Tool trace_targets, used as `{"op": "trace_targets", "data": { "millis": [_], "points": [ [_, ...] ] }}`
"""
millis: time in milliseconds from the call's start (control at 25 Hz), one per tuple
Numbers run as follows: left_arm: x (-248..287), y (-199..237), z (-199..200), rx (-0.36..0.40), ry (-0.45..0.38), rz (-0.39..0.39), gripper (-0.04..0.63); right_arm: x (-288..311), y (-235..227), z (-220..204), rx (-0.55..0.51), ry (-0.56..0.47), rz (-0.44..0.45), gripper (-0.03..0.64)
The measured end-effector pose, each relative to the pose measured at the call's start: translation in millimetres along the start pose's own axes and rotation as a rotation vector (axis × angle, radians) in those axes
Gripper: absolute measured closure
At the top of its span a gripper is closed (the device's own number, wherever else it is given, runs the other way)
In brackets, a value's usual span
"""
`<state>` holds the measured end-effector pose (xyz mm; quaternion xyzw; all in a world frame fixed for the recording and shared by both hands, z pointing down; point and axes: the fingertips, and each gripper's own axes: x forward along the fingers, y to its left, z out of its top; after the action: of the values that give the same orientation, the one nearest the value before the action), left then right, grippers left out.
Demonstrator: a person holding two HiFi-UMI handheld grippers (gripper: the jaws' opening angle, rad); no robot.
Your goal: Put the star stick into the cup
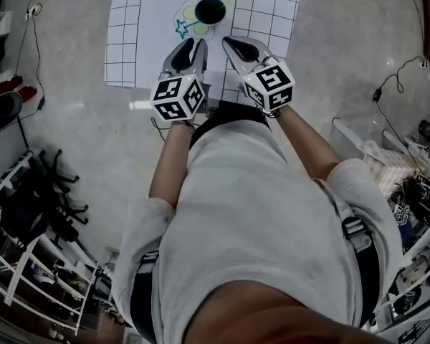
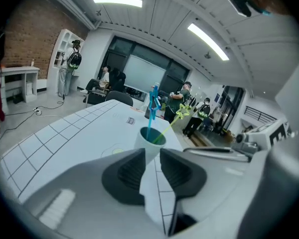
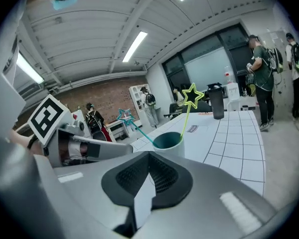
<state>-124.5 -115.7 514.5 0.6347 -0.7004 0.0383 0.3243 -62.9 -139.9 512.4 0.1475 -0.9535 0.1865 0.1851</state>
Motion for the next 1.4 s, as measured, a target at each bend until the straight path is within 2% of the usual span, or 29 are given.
{"op": "trace_targets", "data": {
  "millis": [120, 320, 520, 920, 1120, 1400],
  "points": [
    [-34.4, -5.2, -11.2, 0.023, -0.070, 0.025, 0.583, -10.5, 24.1, 3.3, -0.079, -0.034, -0.028, 0.617],
    [-103.2, -17.7, -9.4, 0.139, -0.215, 0.043, 0.592, -47.0, 82.0, 18.4, -0.183, -0.147, -0.084, 0.617],
    [-159.2, -36.4, -10.6, 0.219, -0.288, 0.035, 0.592, -84.4, 122.9, 24.2, -0.253, -0.164, -0.172, 0.617],
    [-233.1, -66.5, -27.6, 0.243, -0.369, 0.011, 0.592, -154.4, 178.7, 26.1, -0.288, -0.260, -0.240, 0.617],
    [-245.3, -76.1, -24.4, 0.265, -0.399, 0.003, 0.592, -168.7, 188.2, 27.4, -0.309, -0.282, -0.252, 0.617],
    [-252.8, -76.4, -29.9, 0.258, -0.387, 0.009, 0.592, -175.0, 196.8, 27.3, -0.307, -0.282, -0.245, 0.617]
  ]
}}
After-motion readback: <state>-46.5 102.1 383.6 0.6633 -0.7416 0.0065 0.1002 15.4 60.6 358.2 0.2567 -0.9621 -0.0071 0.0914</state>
